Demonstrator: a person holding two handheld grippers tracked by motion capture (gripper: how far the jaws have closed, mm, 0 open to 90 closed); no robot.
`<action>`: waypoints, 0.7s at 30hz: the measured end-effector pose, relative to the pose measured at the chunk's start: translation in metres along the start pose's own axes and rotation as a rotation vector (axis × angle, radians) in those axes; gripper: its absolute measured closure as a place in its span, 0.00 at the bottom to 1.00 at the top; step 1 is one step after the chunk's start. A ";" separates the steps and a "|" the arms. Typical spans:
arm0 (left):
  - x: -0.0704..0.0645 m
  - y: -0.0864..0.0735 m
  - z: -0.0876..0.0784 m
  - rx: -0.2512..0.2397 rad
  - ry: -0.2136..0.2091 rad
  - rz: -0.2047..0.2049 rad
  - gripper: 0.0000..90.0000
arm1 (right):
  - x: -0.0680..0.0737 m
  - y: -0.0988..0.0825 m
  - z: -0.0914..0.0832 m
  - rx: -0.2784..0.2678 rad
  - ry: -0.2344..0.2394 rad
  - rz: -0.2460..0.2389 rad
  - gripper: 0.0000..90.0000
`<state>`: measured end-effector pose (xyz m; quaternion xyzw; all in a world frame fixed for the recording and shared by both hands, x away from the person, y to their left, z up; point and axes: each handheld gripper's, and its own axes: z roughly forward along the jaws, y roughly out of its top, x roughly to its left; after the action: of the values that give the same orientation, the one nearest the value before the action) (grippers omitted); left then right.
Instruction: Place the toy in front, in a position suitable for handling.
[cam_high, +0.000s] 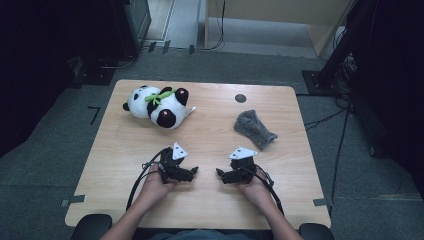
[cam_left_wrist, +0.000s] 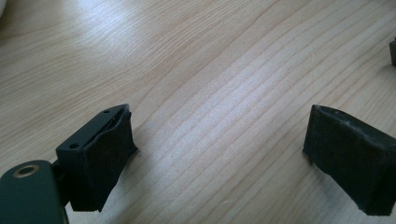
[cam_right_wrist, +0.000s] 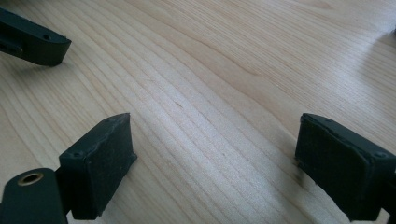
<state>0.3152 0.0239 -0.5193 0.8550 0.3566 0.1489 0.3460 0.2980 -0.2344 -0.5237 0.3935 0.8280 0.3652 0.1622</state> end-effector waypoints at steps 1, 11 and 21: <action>-0.001 0.000 0.000 0.001 0.007 -0.006 0.09 | 0.000 0.000 0.000 0.000 0.000 0.000 0.12; -0.001 0.000 0.000 -0.001 0.007 -0.006 0.09 | 0.000 0.000 0.000 -0.001 0.000 0.002 0.12; 0.002 -0.001 -0.003 -0.011 -0.028 0.030 0.16 | 0.000 0.000 0.000 -0.001 0.000 0.002 0.12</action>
<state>0.3145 0.0272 -0.5185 0.8602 0.3382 0.1441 0.3535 0.2980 -0.2342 -0.5237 0.3944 0.8274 0.3657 0.1620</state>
